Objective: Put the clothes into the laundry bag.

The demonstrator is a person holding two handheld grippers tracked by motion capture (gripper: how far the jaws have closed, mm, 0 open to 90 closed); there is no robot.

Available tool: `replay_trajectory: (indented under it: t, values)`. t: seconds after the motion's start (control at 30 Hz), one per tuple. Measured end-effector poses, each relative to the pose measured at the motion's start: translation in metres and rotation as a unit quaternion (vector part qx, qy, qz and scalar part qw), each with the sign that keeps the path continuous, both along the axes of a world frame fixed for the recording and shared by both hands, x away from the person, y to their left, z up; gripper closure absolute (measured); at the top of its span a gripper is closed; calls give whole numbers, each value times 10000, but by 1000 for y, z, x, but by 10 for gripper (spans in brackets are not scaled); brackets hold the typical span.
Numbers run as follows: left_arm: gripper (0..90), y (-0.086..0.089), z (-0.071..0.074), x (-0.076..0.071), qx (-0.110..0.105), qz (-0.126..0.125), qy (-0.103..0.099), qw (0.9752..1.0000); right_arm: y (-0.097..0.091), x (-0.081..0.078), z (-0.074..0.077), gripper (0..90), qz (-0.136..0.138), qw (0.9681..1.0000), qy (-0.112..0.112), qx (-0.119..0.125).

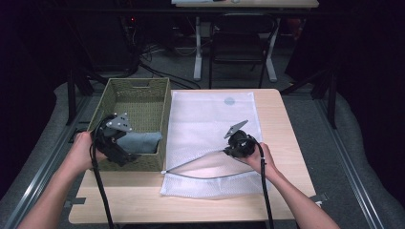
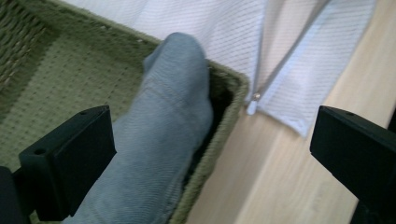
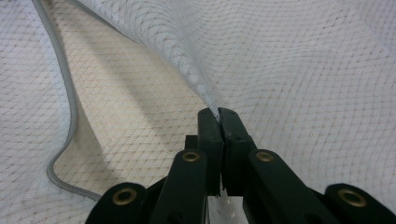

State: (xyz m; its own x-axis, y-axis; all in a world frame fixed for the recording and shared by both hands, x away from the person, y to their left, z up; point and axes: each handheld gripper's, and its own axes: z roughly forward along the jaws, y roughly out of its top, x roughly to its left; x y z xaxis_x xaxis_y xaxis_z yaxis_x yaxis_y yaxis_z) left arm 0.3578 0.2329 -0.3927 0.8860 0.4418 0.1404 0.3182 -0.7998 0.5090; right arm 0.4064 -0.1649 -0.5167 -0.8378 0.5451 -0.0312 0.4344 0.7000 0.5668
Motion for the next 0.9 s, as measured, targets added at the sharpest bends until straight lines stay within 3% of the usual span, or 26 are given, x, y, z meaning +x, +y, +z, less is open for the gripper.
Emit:
replay_trajectory:
  t: [0.27,0.5,0.77,0.9]
  values:
    - [0,2,-3,26,227,-93,208,9995,0,0,0,889,-6,10000,24,-5]
    - [0,0,-13,46,568,-156,393,9975,0,0,-1,888,-26,10000,48,-3]
    - [0,0,-23,60,764,-134,546,9955,-1,0,-1,889,-24,10000,49,-4]
    - [2,0,-29,66,839,-157,720,9937,1,0,-1,888,-24,10000,17,-32]
